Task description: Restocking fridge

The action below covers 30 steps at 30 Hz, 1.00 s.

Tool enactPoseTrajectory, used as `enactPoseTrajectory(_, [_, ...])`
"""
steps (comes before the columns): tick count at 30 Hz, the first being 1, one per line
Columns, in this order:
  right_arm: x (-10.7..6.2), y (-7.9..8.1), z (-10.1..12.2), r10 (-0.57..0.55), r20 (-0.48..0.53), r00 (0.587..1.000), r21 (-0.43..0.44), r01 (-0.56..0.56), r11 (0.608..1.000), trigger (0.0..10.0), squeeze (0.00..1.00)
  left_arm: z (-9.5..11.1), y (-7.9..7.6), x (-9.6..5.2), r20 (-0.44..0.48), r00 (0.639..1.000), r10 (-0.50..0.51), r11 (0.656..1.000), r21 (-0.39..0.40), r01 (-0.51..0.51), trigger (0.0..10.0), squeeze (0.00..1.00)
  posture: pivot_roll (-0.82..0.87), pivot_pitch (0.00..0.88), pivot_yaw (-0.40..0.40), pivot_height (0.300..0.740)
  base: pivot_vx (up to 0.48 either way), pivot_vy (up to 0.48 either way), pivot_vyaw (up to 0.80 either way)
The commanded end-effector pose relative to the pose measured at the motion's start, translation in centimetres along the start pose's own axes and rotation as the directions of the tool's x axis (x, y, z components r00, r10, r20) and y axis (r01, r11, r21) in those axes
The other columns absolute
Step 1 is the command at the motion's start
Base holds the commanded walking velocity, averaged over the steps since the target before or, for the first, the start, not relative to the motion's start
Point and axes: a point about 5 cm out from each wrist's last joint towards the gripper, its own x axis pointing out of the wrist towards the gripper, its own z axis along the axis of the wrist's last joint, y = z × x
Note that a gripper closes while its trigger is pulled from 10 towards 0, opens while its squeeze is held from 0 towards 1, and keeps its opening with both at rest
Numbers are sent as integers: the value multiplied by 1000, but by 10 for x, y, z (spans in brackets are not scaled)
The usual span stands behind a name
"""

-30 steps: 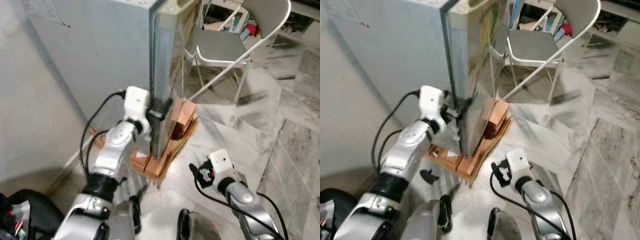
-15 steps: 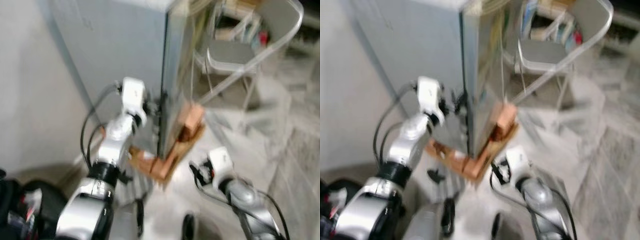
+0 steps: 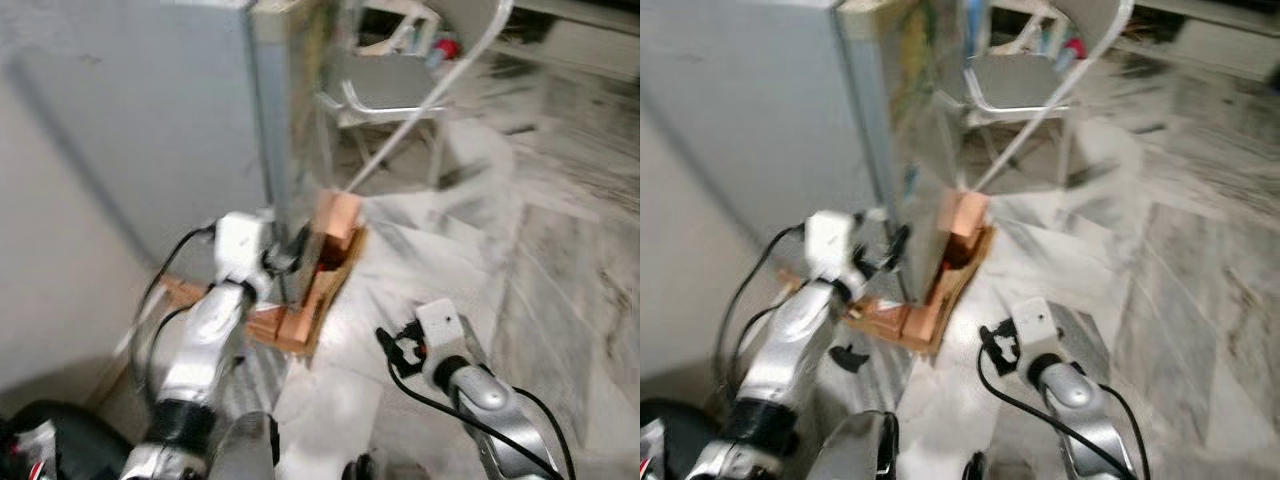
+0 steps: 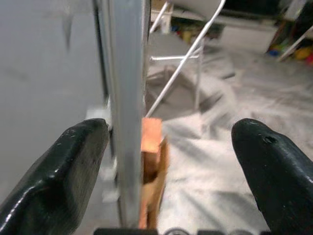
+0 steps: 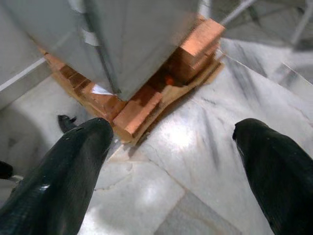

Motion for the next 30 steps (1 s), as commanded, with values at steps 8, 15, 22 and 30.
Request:
enactPoseTrajectory(8, [3,-16,-2,-50,-11,999,-30,49,998,10000,0,-14,41,-53,-37,967,250,968,41,-249,10000,0,107,133,-38,740,0,0,-100])
enactPoseTrajectory(15, [8,-15,3,-36,7,999,-50,36,998,10000,0,7,42,-31,16,982,191,979,66,-191,10000,0,97,136,-38,740,0,0,-800])
enactPoseTrajectory(22, [7,-15,2,-44,18,999,-33,44,998,10000,0,6,45,-32,9,982,186,979,80,-186,10000,0,94,130,-29,740,116,-113,-188])
enactPoseTrajectory(30, [10,-14,5,-41,27,999,-40,42,998,10000,0,2,33,-27,-11,991,136,988,72,-135,10000,0,95,127,-29,740,273,0,0])
